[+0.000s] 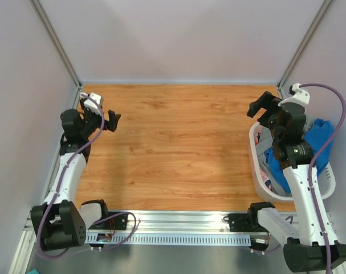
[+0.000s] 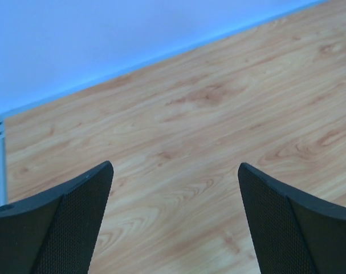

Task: Fold and stack the mixed laundry pile
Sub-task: Pick up the tank top from the bin.

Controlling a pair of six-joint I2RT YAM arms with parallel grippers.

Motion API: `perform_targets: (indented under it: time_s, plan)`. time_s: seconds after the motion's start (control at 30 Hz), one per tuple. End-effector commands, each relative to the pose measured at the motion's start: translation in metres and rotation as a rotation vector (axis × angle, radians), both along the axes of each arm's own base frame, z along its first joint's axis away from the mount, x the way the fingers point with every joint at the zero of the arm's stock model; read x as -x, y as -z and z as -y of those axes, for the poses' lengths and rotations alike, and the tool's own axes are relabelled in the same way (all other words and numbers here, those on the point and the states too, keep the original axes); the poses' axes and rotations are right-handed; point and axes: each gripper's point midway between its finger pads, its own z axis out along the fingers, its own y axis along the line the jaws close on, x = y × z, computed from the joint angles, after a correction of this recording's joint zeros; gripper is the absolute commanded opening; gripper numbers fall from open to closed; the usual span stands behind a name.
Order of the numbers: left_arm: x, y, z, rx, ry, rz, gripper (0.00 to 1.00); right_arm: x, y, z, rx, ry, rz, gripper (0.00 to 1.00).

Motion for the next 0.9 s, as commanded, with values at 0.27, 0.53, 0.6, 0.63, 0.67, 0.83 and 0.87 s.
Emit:
perform_targets:
  time_s: [0.27,0.53,0.6,0.63,0.67,0.83,0.87]
  plan:
    - [0.080,-0.002,0.000,-0.291,0.039,-0.380,1.00,0.156,0.056,0.165,0.132,1.034,-0.291,1.00]
    - [0.093,-0.002,0.010,-0.269,0.096,-0.408,1.00,0.121,0.114,0.184,-0.024,0.987,-0.389,0.78]
    - [0.094,-0.002,0.011,-0.262,0.098,-0.410,1.00,0.113,0.125,0.183,-0.043,0.958,-0.435,0.60]
    - [0.096,-0.002,0.011,-0.262,0.100,-0.409,0.99,0.112,0.126,0.184,-0.043,0.956,-0.437,0.50]
    - [0.097,-0.002,0.012,-0.259,0.103,-0.410,0.99,0.113,0.125,0.183,-0.041,0.952,-0.436,0.42]
    - [0.101,-0.003,0.012,-0.261,0.106,-0.412,0.99,0.113,0.091,0.181,-0.008,0.901,-0.299,0.00]
    - [0.102,-0.003,0.012,-0.260,0.108,-0.411,0.99,0.114,0.087,0.180,-0.009,0.900,-0.282,0.00]
